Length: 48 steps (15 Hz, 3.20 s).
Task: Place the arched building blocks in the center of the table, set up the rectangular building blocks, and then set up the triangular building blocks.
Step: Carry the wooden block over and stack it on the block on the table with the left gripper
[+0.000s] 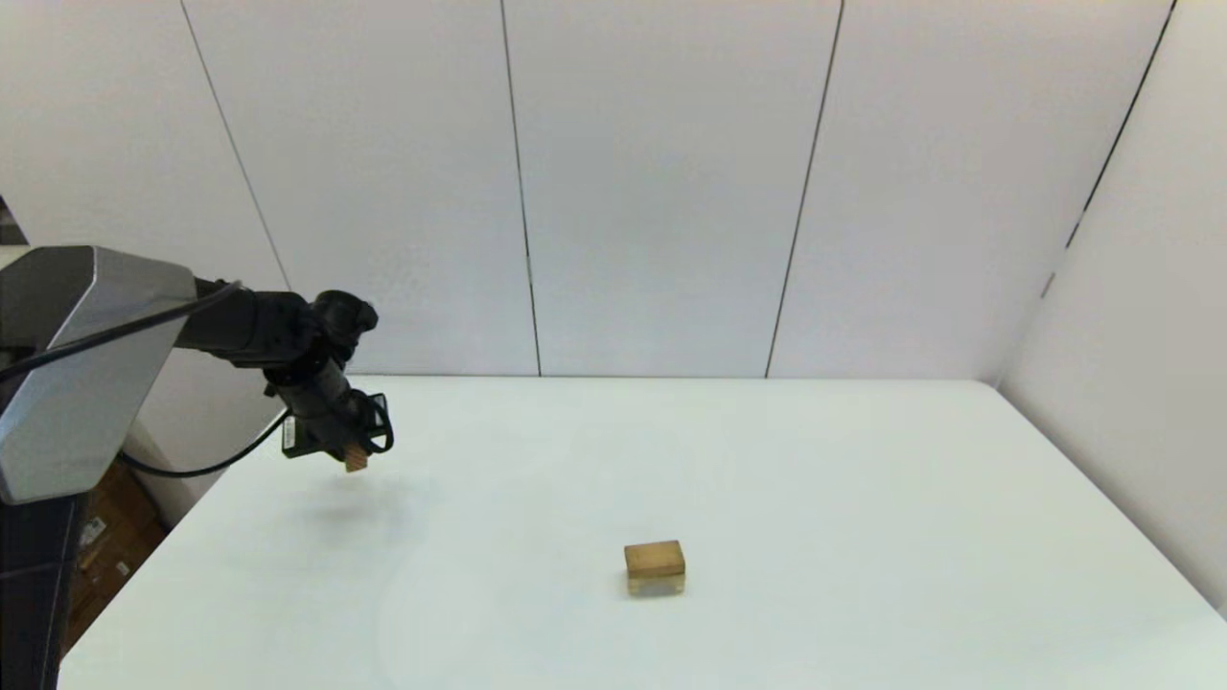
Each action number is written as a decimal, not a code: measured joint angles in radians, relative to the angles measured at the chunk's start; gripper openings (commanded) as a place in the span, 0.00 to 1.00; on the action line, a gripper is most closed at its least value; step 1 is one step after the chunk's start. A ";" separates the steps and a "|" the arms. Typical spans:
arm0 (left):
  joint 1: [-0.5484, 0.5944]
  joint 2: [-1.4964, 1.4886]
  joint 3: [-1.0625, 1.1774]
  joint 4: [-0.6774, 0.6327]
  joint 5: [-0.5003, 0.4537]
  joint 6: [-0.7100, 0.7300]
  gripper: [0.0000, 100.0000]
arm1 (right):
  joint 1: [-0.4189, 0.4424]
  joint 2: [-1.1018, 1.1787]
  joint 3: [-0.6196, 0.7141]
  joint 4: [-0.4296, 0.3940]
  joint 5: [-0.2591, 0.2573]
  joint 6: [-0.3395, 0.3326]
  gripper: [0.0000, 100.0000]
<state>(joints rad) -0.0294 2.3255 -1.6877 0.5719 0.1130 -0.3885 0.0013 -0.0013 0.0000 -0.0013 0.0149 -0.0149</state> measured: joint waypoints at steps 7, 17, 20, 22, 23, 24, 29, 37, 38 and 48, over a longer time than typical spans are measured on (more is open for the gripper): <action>-0.137 -0.161 0.017 0.137 0.004 -0.007 0.00 | 0.000 0.000 0.000 0.000 0.000 0.000 1.00; -0.486 -0.389 0.137 0.164 0.010 -0.013 0.00 | 0.000 0.000 0.000 0.000 0.001 0.000 1.00; -0.593 -0.409 0.148 0.165 0.010 -0.035 0.00 | 0.000 0.000 0.000 0.000 0.000 0.000 1.00; -0.650 -0.413 0.150 0.164 0.010 -0.041 0.00 | 0.000 0.000 0.000 0.000 0.001 0.000 1.00; -0.674 -0.414 0.152 0.165 0.010 -0.043 0.00 | 0.000 0.000 0.000 0.000 0.001 0.000 1.00; -0.700 -0.413 0.152 0.164 0.010 -0.043 0.00 | 0.000 0.000 0.000 0.000 0.001 0.000 1.00; -0.759 -0.391 0.146 0.164 0.007 -0.021 0.00 | 0.000 0.000 0.000 0.000 0.000 0.000 1.00; -0.746 -0.373 0.148 0.157 0.009 0.364 0.00 | 0.000 0.000 0.000 0.000 0.001 0.000 1.00; -0.740 -0.371 0.148 0.156 0.009 0.421 0.00 | 0.000 0.000 0.000 0.000 0.001 0.000 1.00; -0.673 -0.286 0.039 0.177 -0.001 1.108 0.00 | 0.000 0.000 0.000 0.000 0.000 0.000 1.00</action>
<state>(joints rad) -0.7028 2.0398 -1.6491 0.7494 0.1123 0.7196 0.0013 -0.0013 0.0000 -0.0013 0.0153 -0.0153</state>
